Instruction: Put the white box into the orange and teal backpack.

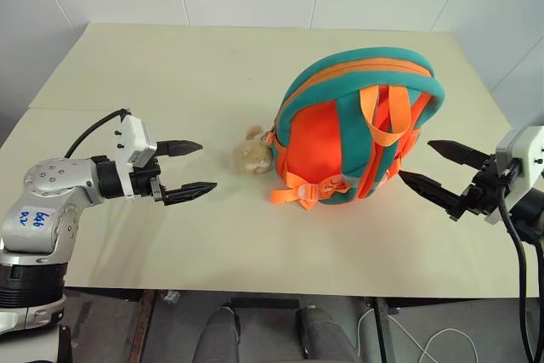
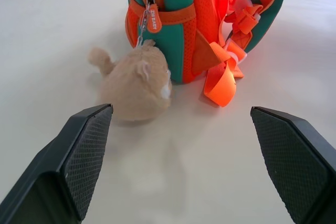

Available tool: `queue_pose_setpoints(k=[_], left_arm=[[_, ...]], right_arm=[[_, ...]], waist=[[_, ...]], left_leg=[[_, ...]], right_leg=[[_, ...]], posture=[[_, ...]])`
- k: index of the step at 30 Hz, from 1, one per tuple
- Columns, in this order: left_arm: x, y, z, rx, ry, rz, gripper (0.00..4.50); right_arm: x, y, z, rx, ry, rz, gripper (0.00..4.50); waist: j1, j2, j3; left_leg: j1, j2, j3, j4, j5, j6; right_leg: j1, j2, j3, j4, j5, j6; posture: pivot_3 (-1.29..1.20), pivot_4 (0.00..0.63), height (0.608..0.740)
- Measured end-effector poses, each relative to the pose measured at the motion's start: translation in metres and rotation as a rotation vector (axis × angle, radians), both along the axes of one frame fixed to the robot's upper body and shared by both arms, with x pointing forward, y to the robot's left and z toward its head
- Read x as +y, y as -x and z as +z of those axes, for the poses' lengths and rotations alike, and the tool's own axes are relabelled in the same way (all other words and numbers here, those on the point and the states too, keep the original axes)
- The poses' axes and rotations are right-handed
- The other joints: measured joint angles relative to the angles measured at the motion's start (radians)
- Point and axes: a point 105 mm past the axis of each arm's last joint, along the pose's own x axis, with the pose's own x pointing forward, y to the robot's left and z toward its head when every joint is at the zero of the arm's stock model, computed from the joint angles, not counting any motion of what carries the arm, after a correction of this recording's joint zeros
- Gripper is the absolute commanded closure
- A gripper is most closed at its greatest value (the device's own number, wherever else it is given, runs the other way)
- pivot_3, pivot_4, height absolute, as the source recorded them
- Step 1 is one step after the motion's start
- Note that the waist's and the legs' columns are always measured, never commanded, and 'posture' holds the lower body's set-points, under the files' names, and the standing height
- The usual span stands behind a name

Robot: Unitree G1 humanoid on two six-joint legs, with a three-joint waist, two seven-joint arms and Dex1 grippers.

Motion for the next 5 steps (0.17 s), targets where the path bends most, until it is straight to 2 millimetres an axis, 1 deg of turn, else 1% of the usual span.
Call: queue_pose_setpoints(k=[3, 5], left_arm=[[0.000, 0.002, -0.011, 0.035, -0.036, -0.009, 0.00], [0.001, 0.003, -0.015, 0.048, -0.041, 0.003, 0.00]], right_arm=[[0.002, 0.000, -0.001, 0.006, 0.029, 0.029, 0.03], [0.001, -0.004, 0.003, -0.003, 0.028, 0.038, 0.03]], waist=[[-0.003, 0.000, 0.000], [-0.007, 0.000, 0.000]], left_leg=[[0.000, 0.000, 0.000, -0.001, 0.000, 0.000], [-0.001, 0.000, 0.000, -0.001, 0.000, 0.000]], right_leg=[[0.000, 0.000, 0.000, 0.000, 0.000, 0.000], [0.000, 0.000, 0.000, -0.001, 0.000, 0.000]], posture=[[0.00, 0.150, 0.740], [0.00, 0.150, 0.740]])
